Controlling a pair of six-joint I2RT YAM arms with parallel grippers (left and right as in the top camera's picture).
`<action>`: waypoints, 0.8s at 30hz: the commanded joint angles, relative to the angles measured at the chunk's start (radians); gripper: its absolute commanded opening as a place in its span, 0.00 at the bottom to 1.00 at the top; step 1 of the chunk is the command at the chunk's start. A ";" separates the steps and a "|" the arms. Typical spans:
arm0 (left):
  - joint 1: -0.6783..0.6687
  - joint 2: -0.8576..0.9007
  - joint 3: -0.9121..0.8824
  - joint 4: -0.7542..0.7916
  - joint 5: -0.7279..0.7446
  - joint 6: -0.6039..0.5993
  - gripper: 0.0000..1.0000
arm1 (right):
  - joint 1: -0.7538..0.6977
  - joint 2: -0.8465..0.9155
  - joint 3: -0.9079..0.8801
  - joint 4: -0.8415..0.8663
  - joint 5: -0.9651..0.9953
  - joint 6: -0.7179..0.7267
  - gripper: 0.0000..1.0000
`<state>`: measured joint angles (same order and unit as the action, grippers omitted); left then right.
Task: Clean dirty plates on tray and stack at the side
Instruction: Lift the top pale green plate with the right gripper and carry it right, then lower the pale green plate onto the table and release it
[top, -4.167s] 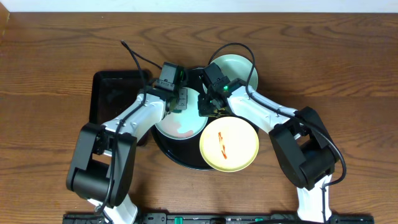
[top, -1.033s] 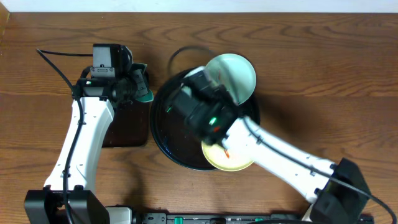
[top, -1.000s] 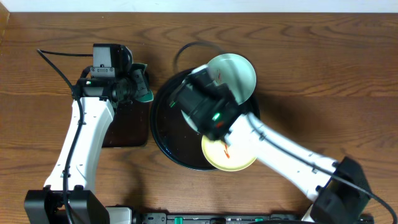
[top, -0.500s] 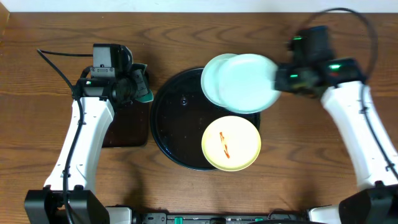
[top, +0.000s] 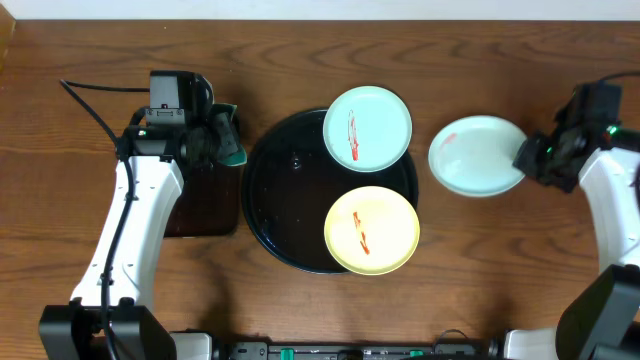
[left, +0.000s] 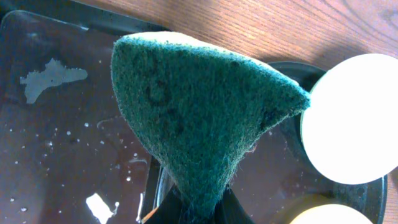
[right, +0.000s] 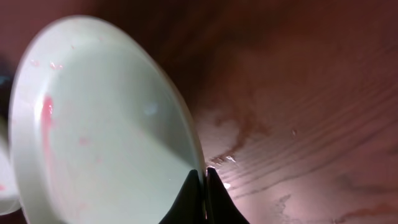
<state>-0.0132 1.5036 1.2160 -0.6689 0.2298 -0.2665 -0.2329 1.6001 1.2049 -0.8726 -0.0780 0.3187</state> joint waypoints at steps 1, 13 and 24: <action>0.002 0.006 -0.010 -0.002 -0.006 -0.013 0.07 | -0.002 -0.003 -0.115 0.091 0.018 0.003 0.01; 0.002 0.006 -0.010 -0.004 -0.006 -0.012 0.07 | -0.001 -0.005 -0.214 0.209 0.024 0.002 0.33; 0.002 0.006 -0.010 -0.005 -0.006 -0.013 0.07 | 0.109 -0.002 -0.076 0.102 -0.311 -0.115 0.38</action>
<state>-0.0132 1.5036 1.2160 -0.6739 0.2298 -0.2665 -0.1967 1.6012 1.1168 -0.7834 -0.2634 0.2615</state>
